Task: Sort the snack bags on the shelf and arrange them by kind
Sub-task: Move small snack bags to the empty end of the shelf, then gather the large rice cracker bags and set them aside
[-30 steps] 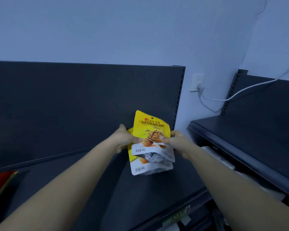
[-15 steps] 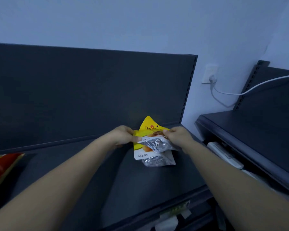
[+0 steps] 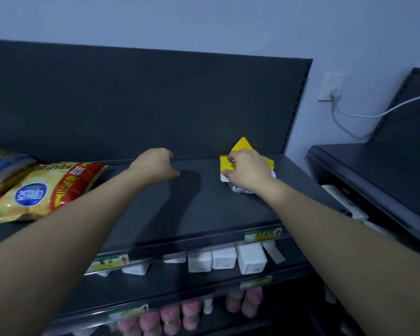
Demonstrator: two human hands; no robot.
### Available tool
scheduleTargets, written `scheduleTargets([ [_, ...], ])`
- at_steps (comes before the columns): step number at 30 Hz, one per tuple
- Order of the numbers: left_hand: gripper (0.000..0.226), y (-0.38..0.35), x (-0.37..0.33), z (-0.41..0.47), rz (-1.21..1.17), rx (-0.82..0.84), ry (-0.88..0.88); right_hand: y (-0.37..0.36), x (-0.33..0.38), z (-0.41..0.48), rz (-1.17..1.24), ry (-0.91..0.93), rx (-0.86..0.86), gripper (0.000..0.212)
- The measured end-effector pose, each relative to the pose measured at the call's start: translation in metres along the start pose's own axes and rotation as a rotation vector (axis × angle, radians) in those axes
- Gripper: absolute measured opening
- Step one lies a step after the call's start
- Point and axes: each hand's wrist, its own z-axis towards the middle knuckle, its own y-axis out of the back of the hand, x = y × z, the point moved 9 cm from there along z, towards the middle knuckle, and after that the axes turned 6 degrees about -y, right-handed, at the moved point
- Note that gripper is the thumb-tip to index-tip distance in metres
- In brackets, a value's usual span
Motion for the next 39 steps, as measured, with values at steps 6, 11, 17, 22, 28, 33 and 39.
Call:
scheduleTargets([
  [6, 0.046, 0.035, 0.059, -0.051, 0.247, -0.009, 0.035, -0.014, 0.086, -0.027, -0.08, 0.183, 0.151, 0.053],
  [11, 0.023, 0.062, 0.118, -0.083, 0.361, -0.048, 0.077, -0.018, 0.16, -0.043, -0.071, 0.284, 0.213, 0.052],
  [17, 0.034, 0.081, 0.196, -0.104, 0.418, 0.01, 0.09, -0.029, 0.251, -0.053, -0.017, 0.332, 0.257, 0.053],
  [22, 0.026, 0.082, 0.252, -0.112, 0.354, 0.051, 0.063, -0.047, 0.309, -0.052, 0.03, 0.303, 0.286, 0.047],
  [28, 0.069, 0.065, 0.278, -0.119, 0.412, 0.134, -0.016, -0.092, 0.332, -0.047, 0.366, 0.089, 0.496, 0.062],
  [33, 0.093, 0.064, 0.295, -0.117, 0.56, 0.104, -0.075, -0.125, 0.338, -0.048, 0.649, -0.06, 0.597, 0.099],
  [39, 0.115, 0.07, 0.32, -0.112, 0.509, 0.176, 0.017, -0.11, 0.343, -0.031, 0.552, -0.04, 0.326, 0.085],
])
